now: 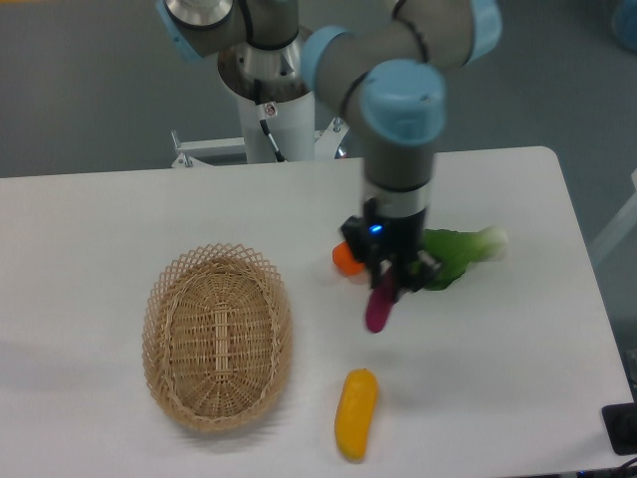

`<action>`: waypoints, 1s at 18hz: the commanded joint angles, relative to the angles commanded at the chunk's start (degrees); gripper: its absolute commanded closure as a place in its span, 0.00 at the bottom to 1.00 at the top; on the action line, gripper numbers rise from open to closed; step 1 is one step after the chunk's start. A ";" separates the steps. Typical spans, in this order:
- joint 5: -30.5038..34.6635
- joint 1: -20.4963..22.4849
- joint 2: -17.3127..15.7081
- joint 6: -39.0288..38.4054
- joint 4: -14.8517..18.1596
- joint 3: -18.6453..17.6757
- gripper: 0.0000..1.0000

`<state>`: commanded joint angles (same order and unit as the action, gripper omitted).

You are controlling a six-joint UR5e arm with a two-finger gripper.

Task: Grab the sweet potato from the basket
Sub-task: 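Carry the held sweet potato up and away toward the bok choy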

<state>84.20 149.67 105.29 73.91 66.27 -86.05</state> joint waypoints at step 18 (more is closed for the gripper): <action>-0.17 2.03 3.69 0.80 -0.70 4.05 0.68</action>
<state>84.02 151.70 108.98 74.71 65.57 -82.00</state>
